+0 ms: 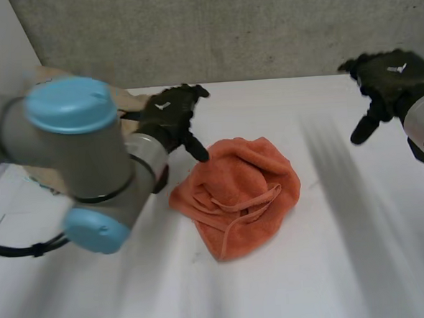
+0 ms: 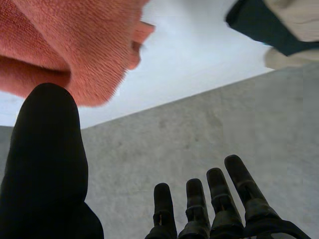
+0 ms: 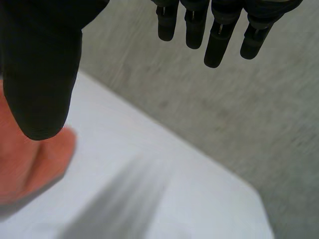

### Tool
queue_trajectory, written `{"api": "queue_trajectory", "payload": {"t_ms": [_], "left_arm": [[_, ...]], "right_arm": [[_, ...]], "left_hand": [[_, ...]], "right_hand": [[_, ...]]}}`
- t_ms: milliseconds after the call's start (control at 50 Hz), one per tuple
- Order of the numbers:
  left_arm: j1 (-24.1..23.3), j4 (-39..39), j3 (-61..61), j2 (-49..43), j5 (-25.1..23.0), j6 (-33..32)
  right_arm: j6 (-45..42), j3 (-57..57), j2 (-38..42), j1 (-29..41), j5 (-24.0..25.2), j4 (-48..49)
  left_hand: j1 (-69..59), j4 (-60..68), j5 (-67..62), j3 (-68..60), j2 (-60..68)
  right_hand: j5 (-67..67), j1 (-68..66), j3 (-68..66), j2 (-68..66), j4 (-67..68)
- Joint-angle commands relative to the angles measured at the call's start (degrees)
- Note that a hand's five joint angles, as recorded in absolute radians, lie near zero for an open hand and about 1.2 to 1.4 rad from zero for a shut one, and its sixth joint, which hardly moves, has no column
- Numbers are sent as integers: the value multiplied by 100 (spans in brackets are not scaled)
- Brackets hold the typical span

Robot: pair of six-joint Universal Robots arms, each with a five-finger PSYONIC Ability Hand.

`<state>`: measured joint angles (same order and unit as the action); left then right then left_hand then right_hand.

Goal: Fold the laundry.

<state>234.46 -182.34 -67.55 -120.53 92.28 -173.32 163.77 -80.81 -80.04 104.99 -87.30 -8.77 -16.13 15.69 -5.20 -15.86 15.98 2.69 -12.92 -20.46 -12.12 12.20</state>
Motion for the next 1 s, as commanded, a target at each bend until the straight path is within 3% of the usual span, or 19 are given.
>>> {"api": "queue_trajectory", "payload": {"t_ms": [20,180,340,380,420,440,460,480,500,560,660,760,860,1000], "left_arm": [[215,-109,-1460,839,-35,-9],[223,-522,-1543,-329,-70,-237],[206,-504,-339,-1586,-35,-861],[188,-496,-102,-1753,0,-887],[171,-513,-31,-1772,0,-879],[171,-513,-22,-1772,0,-861],[162,-531,-13,-1754,9,-826],[144,-539,-21,-1728,9,-826],[136,-557,-39,-1684,18,-817],[153,-566,-170,-1141,193,-809],[197,-531,-539,-42,396,-747],[232,-478,-882,943,361,-606],[346,-172,-1269,1681,334,-589],[355,313,-1524,1753,159,-580]], "right_arm": [[84,-118,348,136,11,-749],[1305,-778,936,566,38,287],[2080,-585,2026,1023,3,991],[2168,-392,2334,1146,-33,1053],[2194,-260,2501,1208,-33,1079],[2203,-129,2624,1243,-41,1088],[2203,-76,2668,1243,-41,1088],[2203,-49,2678,1243,-41,1097],[2203,-40,2669,1243,-50,1106],[2186,-92,2485,1156,-182,1237],[1835,-224,1317,1103,-156,1422],[528,-67,385,674,221,844],[-564,565,305,540,442,-44],[-1584,1331,725,452,565,-810]], "left_hand": [[104,-60,11,77,-89],[87,-43,-6,60,-72],[54,-10,-39,27,-39],[-464,508,-556,-491,479],[-1538,1582,-1631,-1565,1553],[-2360,2404,-2453,-2387,2376],[-4683,4727,-4776,-4710,4699],[-5956,6000,-6048,-5983,5971],[-6382,6426,-6475,-6409,6398],[-6387,6431,-6480,-6414,6402],[-6387,6431,-6480,-6414,6402],[-6387,6431,-6480,-6414,6402],[-6387,6431,-6480,-6414,6402],[-6387,6431,-6480,-6414,6402]], "right_hand": [[-269,292,1046,212,-220],[-269,292,1046,212,-220],[-269,292,1046,212,-220],[-246,269,1023,189,-197],[560,-537,218,-616,608],[1963,-1940,-1185,-2019,2011],[3059,-3036,-2282,-3116,3108],[4519,-4496,-3741,-4575,4568],[6182,-6159,-5405,-6239,6231],[6731,-6708,-5954,-6788,6780],[6731,-6708,-5954,-6788,6780],[6731,-6708,-5954,-6788,6780],[6731,-6708,-5954,-6788,6780],[6731,-6708,-5954,-6788,6780]]}}
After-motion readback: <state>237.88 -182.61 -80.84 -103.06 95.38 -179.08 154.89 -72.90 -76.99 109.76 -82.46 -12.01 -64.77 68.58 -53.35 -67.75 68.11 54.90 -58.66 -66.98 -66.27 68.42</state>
